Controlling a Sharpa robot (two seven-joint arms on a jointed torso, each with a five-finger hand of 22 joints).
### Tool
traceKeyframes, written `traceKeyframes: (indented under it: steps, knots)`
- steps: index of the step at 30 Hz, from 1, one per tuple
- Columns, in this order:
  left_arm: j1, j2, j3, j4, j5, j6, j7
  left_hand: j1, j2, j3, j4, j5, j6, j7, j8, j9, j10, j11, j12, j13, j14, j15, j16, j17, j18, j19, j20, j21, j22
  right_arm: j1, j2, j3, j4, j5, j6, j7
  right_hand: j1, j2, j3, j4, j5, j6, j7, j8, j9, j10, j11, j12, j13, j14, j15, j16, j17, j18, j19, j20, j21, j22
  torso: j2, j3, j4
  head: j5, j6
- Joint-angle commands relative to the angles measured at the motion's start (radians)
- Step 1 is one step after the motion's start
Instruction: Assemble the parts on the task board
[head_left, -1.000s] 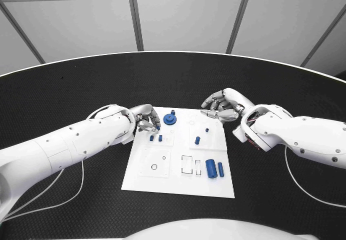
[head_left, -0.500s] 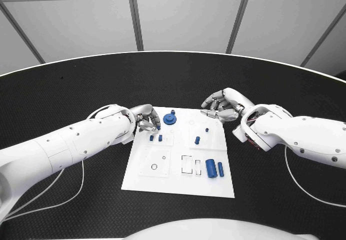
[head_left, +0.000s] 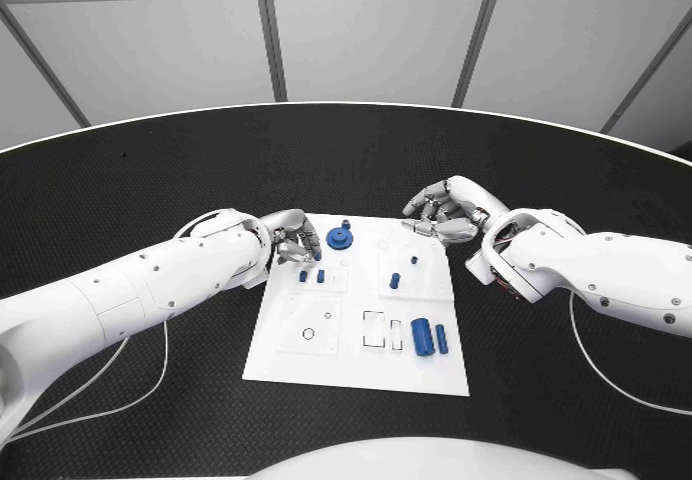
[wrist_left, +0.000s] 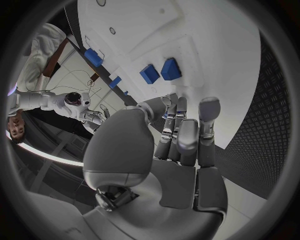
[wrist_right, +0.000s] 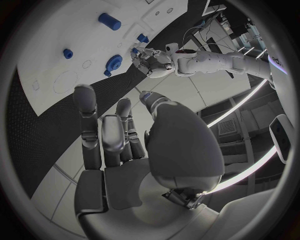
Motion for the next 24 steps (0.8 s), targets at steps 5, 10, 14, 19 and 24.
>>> traceKeyframes:
  steps: [5,10,14,19,24]
  knots:
    - [0.000,-0.001,0.000,0.000,0.000,-0.003,-0.004,0.005,-0.009,-0.004,-0.005,0.005,-0.009,0.000,-0.008,-0.002,-0.002,0.003,-0.004,0.001,-0.001,0.007,0.004,0.001,0.001,-0.008,0.002,-0.004,-0.001,0.000,0.000,0.000,0.000,0.000,0.000,0.000,-0.008,-0.002,0.006,0.000,0.004,0.008,-0.002,0.004,0.000,0.006,0.001,0.002,-0.001,0.005,-0.004,-0.005,0.001,0.012,0.007,0.002,-0.003,-0.001,0.000,-0.0004,0.0000,0.001,0.001]
    - [0.000,-0.005,0.000,0.000,0.000,-0.011,-0.006,0.010,-0.011,-0.001,-0.009,0.006,-0.019,0.003,-0.017,-0.005,-0.001,0.005,-0.006,0.003,-0.003,0.008,0.004,0.001,0.001,-0.008,0.003,-0.004,-0.003,0.000,0.000,0.000,0.000,0.000,-0.001,0.000,-0.008,-0.003,0.007,-0.001,0.004,0.008,-0.002,0.004,0.000,0.003,0.001,-0.001,-0.005,0.005,-0.004,-0.008,-0.001,0.012,0.007,0.002,-0.007,-0.004,0.000,-0.0006,0.0001,0.002,0.002]
    - [0.000,-0.008,0.000,0.001,0.000,-0.016,-0.007,0.015,-0.014,0.003,-0.013,0.006,-0.057,0.006,-0.044,-0.016,0.003,0.008,-0.011,0.006,-0.005,0.011,0.005,0.005,0.002,-0.008,0.006,-0.004,-0.004,0.000,0.000,0.000,0.000,0.000,-0.002,0.000,-0.008,-0.003,0.007,-0.001,0.004,0.008,-0.002,0.004,0.000,0.003,0.001,-0.001,-0.005,0.005,-0.004,-0.008,-0.001,0.012,0.007,0.002,-0.007,-0.004,0.001,-0.0012,0.0006,0.002,0.001]
    - [0.000,-0.011,0.000,0.004,0.000,-0.020,-0.006,0.016,-0.014,0.004,-0.013,0.006,-0.059,0.006,-0.045,-0.017,0.003,0.008,-0.011,0.006,-0.005,0.011,0.005,0.004,0.002,-0.009,0.006,-0.004,-0.005,0.000,0.000,0.000,-0.001,0.000,-0.003,0.000,-0.008,-0.003,0.007,-0.001,0.004,0.008,-0.002,0.004,0.000,0.003,0.001,-0.001,-0.005,0.005,-0.004,-0.008,-0.001,0.012,0.007,0.002,-0.007,-0.004,0.000,-0.0009,0.0002,0.003,0.001]
    - [0.000,-0.017,0.000,0.008,0.000,-0.031,-0.001,0.017,-0.014,0.005,-0.014,0.007,-0.060,0.007,-0.046,-0.018,0.004,0.008,-0.011,0.006,-0.005,0.011,0.005,0.003,0.002,-0.008,0.006,-0.004,-0.004,0.000,-0.001,0.000,-0.001,0.000,-0.003,0.000,-0.008,-0.004,0.007,-0.002,0.004,0.007,-0.001,0.004,0.000,0.000,0.001,-0.006,-0.010,0.004,-0.004,-0.010,-0.002,0.013,0.007,0.002,-0.011,-0.007,0.000,-0.0006,-0.0003,0.002,0.000]
